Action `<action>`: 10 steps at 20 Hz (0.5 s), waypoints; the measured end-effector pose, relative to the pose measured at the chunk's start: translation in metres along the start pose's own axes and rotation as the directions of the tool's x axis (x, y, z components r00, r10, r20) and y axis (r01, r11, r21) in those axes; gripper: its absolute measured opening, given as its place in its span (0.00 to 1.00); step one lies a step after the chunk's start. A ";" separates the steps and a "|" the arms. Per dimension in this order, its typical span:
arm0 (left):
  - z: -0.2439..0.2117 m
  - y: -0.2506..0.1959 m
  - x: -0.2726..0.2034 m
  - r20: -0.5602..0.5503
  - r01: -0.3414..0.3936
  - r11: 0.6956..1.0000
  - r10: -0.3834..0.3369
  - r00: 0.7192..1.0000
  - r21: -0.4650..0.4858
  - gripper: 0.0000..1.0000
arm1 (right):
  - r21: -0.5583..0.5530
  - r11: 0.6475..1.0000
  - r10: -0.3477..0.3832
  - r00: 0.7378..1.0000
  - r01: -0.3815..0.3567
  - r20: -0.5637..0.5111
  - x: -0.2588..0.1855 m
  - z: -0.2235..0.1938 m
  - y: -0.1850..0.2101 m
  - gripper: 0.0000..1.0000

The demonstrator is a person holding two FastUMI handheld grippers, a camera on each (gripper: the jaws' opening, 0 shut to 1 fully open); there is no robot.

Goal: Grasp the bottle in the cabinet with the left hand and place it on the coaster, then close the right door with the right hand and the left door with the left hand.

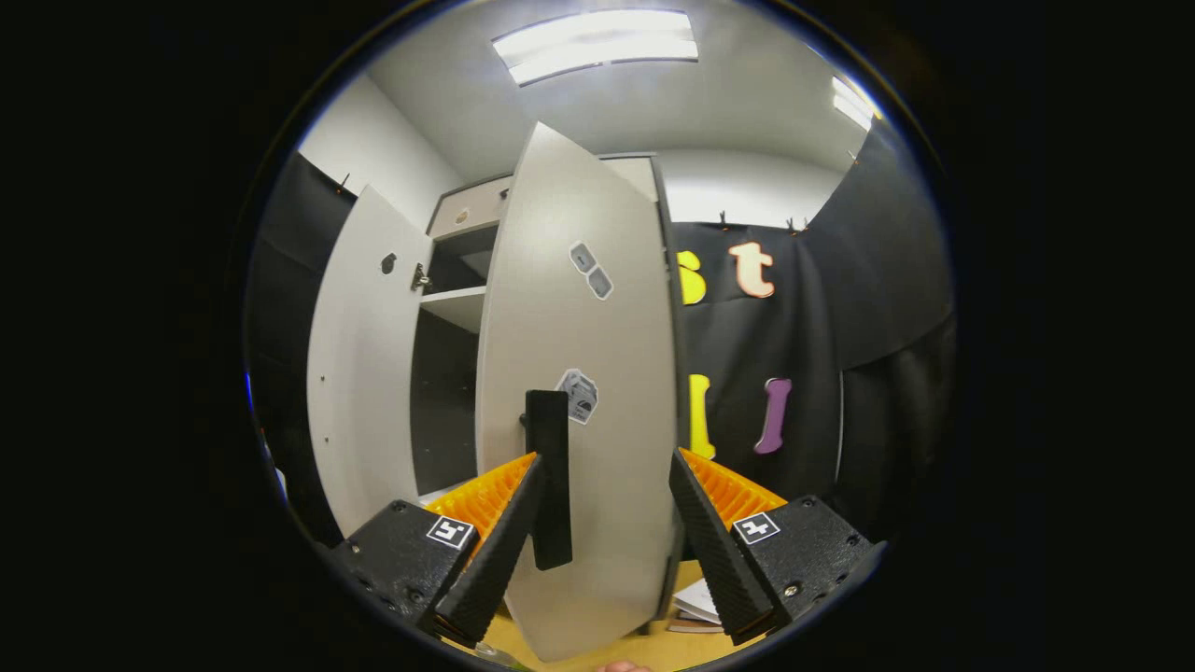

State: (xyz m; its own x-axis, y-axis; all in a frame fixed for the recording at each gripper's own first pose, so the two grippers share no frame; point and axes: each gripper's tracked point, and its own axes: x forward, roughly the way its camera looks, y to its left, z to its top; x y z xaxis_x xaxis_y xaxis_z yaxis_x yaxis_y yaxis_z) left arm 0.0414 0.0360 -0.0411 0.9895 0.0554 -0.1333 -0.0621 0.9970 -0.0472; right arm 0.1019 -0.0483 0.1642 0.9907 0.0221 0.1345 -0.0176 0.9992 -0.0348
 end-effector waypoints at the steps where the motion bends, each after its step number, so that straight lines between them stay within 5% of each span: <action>1: 0.001 0.003 -0.001 0.004 -0.009 1.000 0.009 1.000 0.000 0.95 | -0.008 1.000 -0.008 1.000 0.008 0.014 0.000 0.003 0.000 0.80; 10: 0.010 0.002 0.004 0.026 -0.023 0.999 0.023 0.999 0.029 0.95 | 0.001 0.999 -0.032 0.999 0.032 -0.025 -0.018 -0.019 -0.014 0.83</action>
State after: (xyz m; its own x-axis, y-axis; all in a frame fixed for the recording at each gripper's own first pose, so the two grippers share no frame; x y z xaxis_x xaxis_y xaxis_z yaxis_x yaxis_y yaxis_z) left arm 0.0466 0.0387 -0.0319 0.9910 0.0794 -0.1081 -0.0816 0.9965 -0.0155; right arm 0.0874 -0.0630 0.1433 0.9938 -0.0107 0.1105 0.0141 0.9995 -0.0299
